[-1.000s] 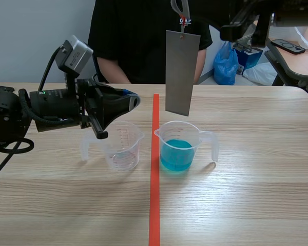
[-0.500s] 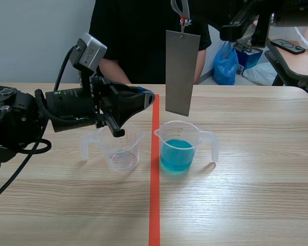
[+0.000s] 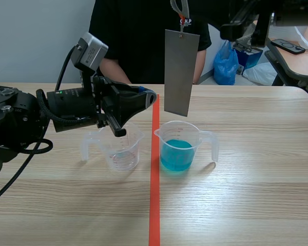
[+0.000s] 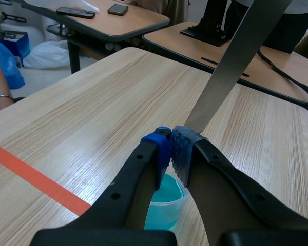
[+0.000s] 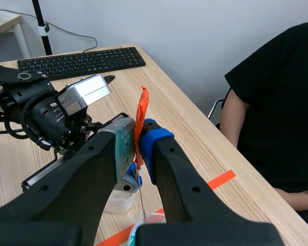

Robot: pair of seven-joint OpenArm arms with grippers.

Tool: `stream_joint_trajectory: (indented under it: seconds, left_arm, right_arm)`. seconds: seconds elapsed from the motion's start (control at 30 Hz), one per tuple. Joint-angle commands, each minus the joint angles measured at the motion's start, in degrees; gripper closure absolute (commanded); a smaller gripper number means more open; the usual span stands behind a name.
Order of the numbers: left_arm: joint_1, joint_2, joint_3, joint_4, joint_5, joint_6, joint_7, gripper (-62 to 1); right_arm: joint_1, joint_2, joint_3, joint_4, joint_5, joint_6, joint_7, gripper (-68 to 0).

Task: Do the redox reaction experiment.
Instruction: 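Raise the plate and point at it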

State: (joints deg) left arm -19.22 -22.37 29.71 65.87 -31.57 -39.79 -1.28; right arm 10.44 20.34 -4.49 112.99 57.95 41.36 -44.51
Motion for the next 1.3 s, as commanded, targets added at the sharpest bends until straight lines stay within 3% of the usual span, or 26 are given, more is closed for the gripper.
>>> stream_joint_trajectory:
  seconds: [0.0,0.87,1.07,1.27]
  left_arm:
    - [-0.98,0.44,-0.11,0.79,-0.74,-0.09,-0.55,-3.2]
    - [-1.14,0.22,-0.22,0.79,-0.37,-0.09,-0.59,-3.2]
    - [-0.92,-4.31,-0.24,0.79,-0.37,-0.09,-1.27,-3.1]
    - [2.8,-13.75,-2.14,0.79,-0.42,1.75,-5.55,-3.2]
  right_arm:
    - [0.68,0.44,0.37,0.33,0.66,0.04,0.7,-1.5]
    - [0.68,0.44,0.37,0.33,0.81,0.04,0.7,-1.5]
    - [0.68,0.44,0.37,0.33,0.81,0.04,0.72,-1.5]
    - [0.68,0.44,0.37,0.33,0.81,0.04,0.72,-1.5]
